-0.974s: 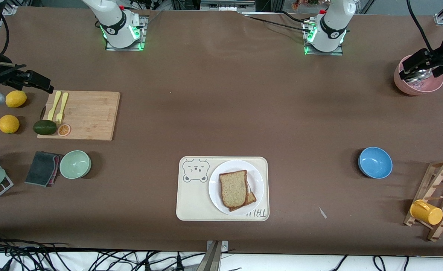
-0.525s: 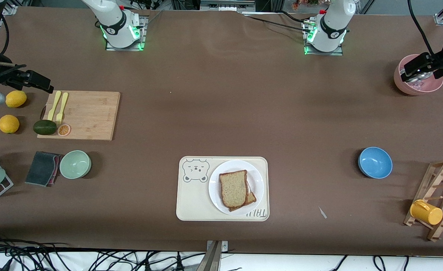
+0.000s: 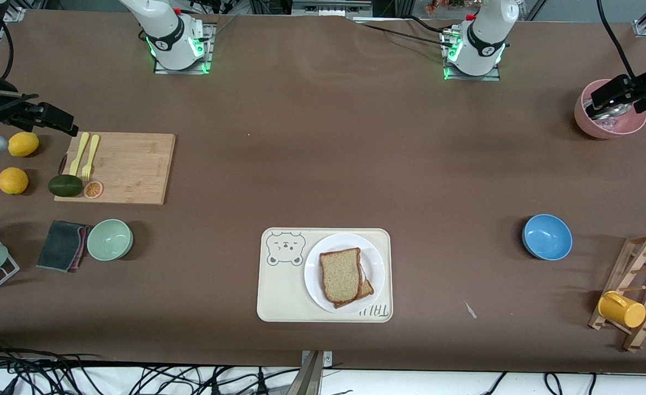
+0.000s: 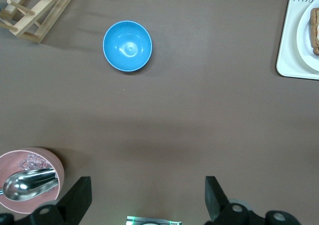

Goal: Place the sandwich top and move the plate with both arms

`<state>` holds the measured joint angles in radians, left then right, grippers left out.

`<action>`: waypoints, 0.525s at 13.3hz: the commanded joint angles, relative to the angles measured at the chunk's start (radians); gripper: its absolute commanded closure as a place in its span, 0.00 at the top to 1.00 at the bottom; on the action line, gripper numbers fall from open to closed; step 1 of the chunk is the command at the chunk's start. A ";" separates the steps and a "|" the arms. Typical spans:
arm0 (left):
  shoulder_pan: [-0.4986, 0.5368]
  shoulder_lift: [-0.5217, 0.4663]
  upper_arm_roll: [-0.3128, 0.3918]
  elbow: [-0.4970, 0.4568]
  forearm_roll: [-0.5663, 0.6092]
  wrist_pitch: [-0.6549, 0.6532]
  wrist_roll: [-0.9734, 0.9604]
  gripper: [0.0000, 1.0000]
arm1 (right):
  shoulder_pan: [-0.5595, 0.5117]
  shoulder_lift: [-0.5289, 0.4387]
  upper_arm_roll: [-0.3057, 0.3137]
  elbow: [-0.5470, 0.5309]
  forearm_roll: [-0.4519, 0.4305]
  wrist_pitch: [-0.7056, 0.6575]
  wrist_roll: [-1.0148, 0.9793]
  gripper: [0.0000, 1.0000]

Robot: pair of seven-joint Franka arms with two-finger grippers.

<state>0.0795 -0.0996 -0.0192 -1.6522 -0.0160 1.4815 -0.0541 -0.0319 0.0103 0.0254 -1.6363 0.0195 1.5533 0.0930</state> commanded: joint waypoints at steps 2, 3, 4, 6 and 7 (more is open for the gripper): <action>-0.007 0.006 -0.013 0.026 0.031 -0.024 -0.006 1.00 | 0.021 0.031 0.007 -0.005 0.075 0.027 0.017 1.00; -0.007 0.006 -0.013 0.026 0.031 -0.024 -0.006 1.00 | 0.052 0.065 0.007 -0.004 0.077 0.031 0.017 1.00; -0.007 0.006 -0.013 0.026 0.033 -0.024 -0.006 1.00 | 0.093 0.085 0.007 -0.004 0.077 0.054 0.024 1.00; -0.006 0.006 -0.016 0.026 0.033 -0.024 -0.006 1.00 | 0.154 0.122 0.007 -0.004 0.071 0.108 0.078 1.00; -0.006 0.006 -0.016 0.026 0.033 -0.024 -0.006 1.00 | 0.173 0.126 0.007 -0.004 0.068 0.122 0.100 1.00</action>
<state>0.0762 -0.0995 -0.0291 -1.6493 -0.0160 1.4781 -0.0541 0.1074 0.1304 0.0355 -1.6405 0.0865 1.6501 0.1525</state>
